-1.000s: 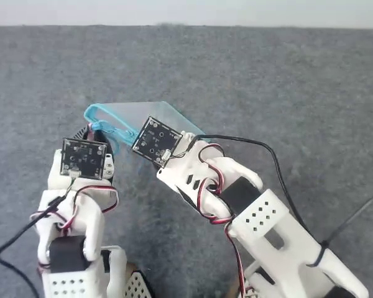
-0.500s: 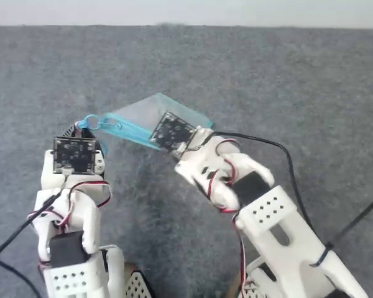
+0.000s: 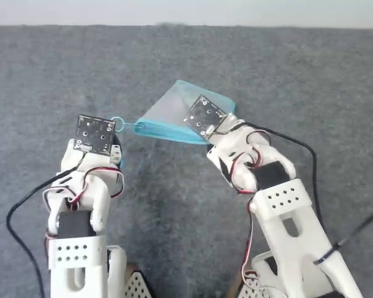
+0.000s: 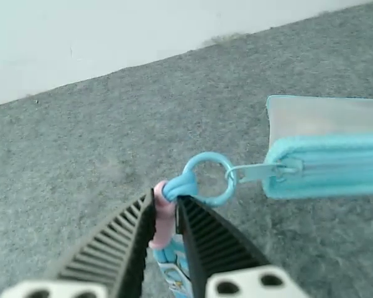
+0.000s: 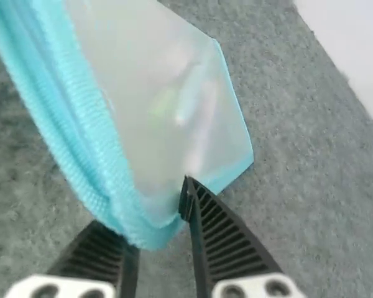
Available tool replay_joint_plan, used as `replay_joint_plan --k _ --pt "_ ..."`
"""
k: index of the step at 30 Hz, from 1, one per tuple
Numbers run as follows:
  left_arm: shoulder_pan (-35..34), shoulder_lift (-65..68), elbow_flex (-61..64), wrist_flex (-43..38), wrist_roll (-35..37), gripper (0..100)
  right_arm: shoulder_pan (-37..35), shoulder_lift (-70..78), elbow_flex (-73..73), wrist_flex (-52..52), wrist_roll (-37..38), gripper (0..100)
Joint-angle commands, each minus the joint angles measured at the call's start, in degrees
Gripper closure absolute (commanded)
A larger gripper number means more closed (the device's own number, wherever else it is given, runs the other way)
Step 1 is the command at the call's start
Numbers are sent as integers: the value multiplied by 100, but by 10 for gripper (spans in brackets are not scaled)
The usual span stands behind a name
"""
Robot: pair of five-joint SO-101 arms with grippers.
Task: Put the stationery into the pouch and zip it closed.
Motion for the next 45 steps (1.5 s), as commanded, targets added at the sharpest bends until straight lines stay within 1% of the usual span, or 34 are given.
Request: replay_joint_plan --k 1,3,6,11,13,14,19,22,25,28,30,33,35,38,40,43,45 --pt "-79 26 -101 -273 105 987 796 48 -18 242 26 991" --pt "123 26 -13 -281 176 984 690 48 -18 435 -202 991" --pt "466 26 171 -299 571 961 541 31 -18 690 -607 972" --pt "923 26 426 -299 633 818 505 -13 -18 1297 -1240 805" --pt "1055 26 470 -299 633 788 497 -13 -18 1525 -1301 764" --pt "1108 26 479 -299 633 786 497 -13 -18 1604 -1310 760" --pt "1319 26 567 -299 607 786 497 -13 0 1754 -1310 818" --pt "1319 18 611 -308 607 786 497 -13 0 1789 -1336 864" --pt "1266 9 593 -299 624 787 497 -22 0 1798 -1653 923" --pt "1134 -316 576 -255 633 787 541 -180 9 1807 -1785 993" --pt "985 -800 620 -53 642 787 558 -488 9 2000 -1767 987" --pt "888 -1811 769 343 853 787 576 -1191 114 2237 -1767 991" --pt "923 -2541 945 571 923 787 576 -1736 440 2229 -1767 991" --pt "1029 -3437 1332 607 923 787 576 -2527 1108 2211 -1758 991" --pt "1099 -3314 1411 580 897 787 629 -3029 1512 2123 -1732 991" --pt "1064 -3068 1429 589 888 787 892 -3741 2057 1886 -1433 990" --pt "1055 -3103 1613 589 879 787 1051 -4127 2426 1903 -1213 990"
